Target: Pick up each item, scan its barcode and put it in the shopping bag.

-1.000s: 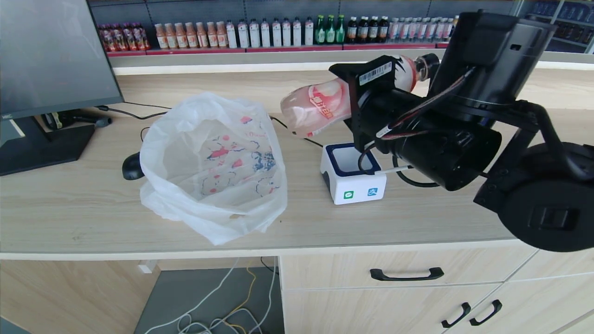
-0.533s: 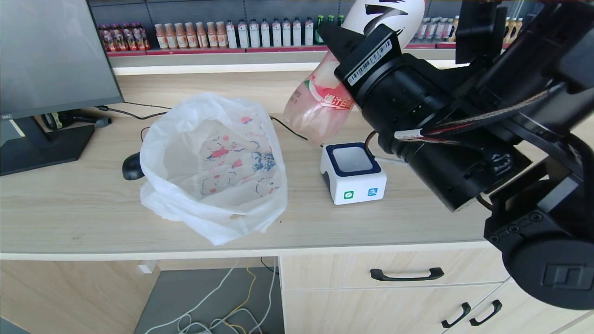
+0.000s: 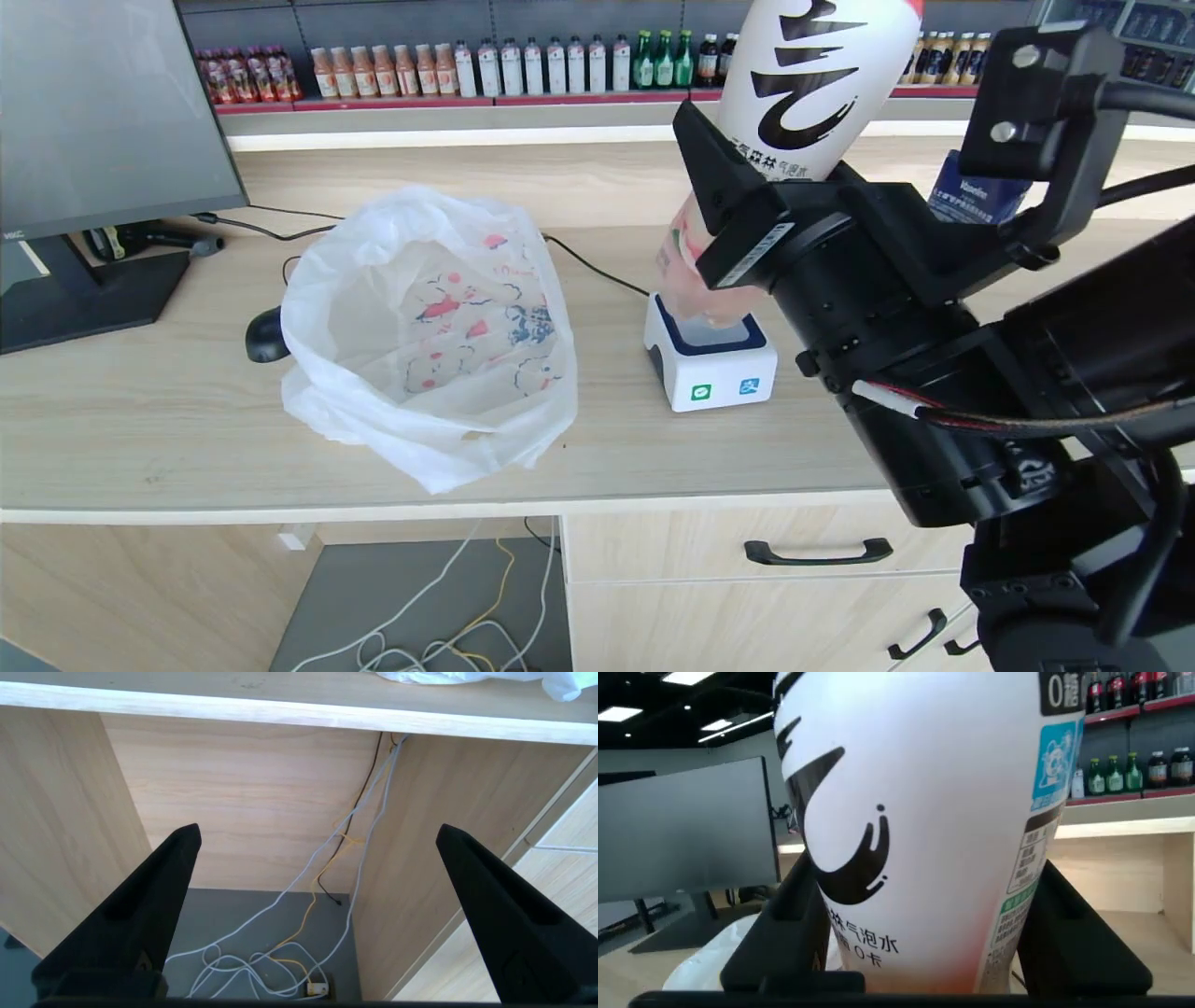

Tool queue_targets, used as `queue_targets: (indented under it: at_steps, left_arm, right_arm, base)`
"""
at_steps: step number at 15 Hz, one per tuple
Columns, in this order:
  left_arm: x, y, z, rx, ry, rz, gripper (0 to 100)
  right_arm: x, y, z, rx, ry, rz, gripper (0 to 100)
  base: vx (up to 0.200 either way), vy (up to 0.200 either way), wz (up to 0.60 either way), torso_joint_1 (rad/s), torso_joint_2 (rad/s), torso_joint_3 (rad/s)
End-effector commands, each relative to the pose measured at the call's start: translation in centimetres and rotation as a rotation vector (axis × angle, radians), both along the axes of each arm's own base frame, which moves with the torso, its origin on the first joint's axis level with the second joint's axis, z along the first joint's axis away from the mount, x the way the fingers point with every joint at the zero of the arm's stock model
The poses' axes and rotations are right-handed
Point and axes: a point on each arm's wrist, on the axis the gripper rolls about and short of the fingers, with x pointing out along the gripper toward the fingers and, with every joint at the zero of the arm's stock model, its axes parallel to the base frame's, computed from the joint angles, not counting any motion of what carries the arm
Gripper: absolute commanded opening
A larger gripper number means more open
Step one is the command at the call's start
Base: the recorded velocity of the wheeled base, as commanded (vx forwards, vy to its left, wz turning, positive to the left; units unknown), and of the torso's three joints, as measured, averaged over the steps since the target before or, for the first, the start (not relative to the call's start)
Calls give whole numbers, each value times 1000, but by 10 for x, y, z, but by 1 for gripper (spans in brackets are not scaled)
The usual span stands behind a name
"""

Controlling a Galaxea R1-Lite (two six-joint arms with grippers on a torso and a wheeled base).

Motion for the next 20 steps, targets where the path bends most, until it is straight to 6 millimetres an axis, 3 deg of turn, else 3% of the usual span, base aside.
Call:
queue_targets:
  at_steps: [1,5,8,11,14,16,18,20]
  left_arm:
    - [0,0,0,0,0,1,100]
    - [0,0,0,3,0,1,100]
    - [0,0,0,3,0,1,100]
    - [0,0,0,1,0,1,100]
    - [0,0,0,-2,0,1,100]
    - [0,0,0,-2,0,1,100]
    - [0,0,0,-2,0,-1,100]
    - [0,0,0,-5,0,-1,100]
  right_arm:
    - [2,3,-15,-70,22,-20,0]
    - [-2,-1,-11,-122,-15,-67,0]
    - [8,-8,-15,-110,8,-87,0]
    - [3,-17,-40,-168,86,-72,0]
    - [3,-16,-42,-138,102,-17,0]
    - [13,-29,-40,-99,114,-35,0]
    - [32,-56,-37,-58,126,-137,0]
    - [35,-61,-33,-44,118,-153,0]
  base:
    - [0,0,0,0,0,0]
    - [0,0,0,0,0,0]
    - [0,0,0,0,0,0]
    - [0,0,0,0,0,0]
    - [0,67,0,-1,-1,1]
    - [0,200,0,0,0,5]
    - [0,200,0,0,0,0]
    - [0,200,0,10,5,2]
